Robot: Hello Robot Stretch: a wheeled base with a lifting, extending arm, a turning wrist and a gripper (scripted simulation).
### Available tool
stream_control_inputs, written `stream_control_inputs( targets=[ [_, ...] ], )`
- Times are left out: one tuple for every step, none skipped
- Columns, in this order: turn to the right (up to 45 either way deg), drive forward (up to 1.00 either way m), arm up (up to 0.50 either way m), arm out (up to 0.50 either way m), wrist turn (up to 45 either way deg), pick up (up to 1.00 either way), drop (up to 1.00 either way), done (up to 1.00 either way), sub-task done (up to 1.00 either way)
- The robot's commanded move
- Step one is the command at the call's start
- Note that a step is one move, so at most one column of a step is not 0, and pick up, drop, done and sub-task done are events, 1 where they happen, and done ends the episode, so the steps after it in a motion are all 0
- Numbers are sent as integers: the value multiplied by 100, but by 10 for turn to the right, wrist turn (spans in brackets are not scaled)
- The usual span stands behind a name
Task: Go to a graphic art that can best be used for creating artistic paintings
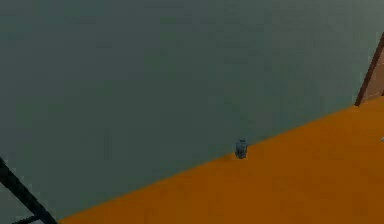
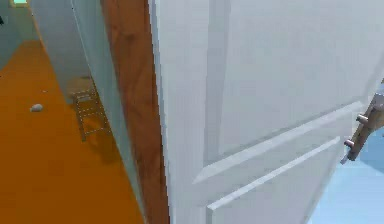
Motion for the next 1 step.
stream_control_inputs(
  targets=[
    [150, 0, 0, 0, 0, 0, 0, 0, 0]
  ],
)
